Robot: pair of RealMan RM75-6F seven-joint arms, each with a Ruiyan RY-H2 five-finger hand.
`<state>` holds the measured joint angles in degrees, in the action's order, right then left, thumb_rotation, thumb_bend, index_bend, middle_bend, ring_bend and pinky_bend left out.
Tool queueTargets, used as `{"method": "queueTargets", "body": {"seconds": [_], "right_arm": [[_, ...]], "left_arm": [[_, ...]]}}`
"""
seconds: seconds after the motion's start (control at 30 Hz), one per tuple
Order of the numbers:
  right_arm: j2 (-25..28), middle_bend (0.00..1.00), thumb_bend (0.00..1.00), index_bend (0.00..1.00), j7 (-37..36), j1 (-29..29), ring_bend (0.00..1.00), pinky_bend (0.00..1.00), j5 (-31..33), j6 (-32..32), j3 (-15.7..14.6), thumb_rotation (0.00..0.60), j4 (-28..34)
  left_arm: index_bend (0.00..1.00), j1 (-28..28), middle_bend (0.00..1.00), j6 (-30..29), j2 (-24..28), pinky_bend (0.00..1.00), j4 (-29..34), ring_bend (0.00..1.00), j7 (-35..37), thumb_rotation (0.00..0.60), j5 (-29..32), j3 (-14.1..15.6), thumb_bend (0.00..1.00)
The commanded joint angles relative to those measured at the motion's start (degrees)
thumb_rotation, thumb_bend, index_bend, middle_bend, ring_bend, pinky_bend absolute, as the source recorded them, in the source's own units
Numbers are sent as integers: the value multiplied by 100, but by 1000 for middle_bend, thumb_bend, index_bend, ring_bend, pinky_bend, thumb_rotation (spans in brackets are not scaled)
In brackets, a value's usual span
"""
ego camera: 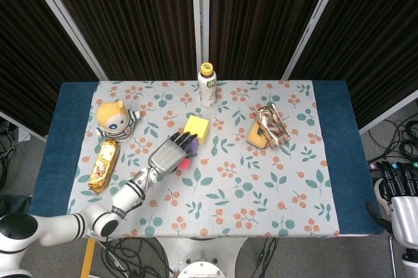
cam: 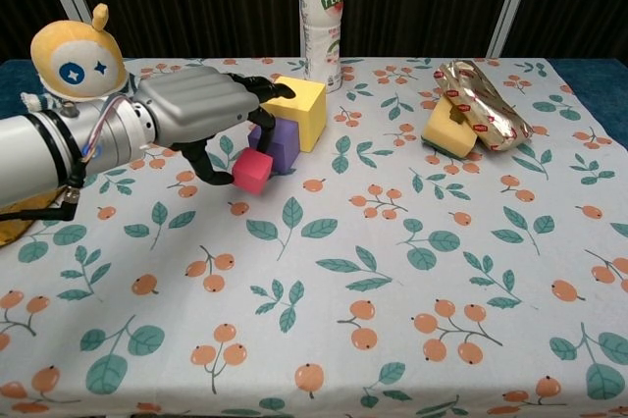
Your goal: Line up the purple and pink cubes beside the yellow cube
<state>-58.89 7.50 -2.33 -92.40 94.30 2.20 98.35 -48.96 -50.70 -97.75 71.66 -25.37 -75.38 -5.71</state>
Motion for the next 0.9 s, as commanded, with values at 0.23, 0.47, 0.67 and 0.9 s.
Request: {"method": "queueTargets", "body": {"seconds": [0.23, 0.47, 0.67, 0.9], "right_arm": [[5, 90, 165, 58, 6, -10, 0, 121, 26, -13, 4, 600, 4], [9, 90, 164, 58, 17, -13, 0, 121, 29, -13, 12, 600, 11], [26, 90, 164, 58, 25, -31, 0, 121, 25, 11, 14, 600, 27], [31, 90, 164, 58, 2, -30, 0, 121, 2, 6, 8, 600, 7]], "left_arm": [[469, -38, 89, 65, -117, 164, -151, 3, 34, 600, 41, -11, 298], [467, -64, 89, 103, -188, 165, -232, 2, 64, 600, 66, -26, 293], [341, 9, 53, -92, -100, 165, -53, 3, 249, 600, -64, -20, 286], [149, 323, 9, -1038, -21, 164, -144, 3, 783, 600, -890, 235, 174]]}}
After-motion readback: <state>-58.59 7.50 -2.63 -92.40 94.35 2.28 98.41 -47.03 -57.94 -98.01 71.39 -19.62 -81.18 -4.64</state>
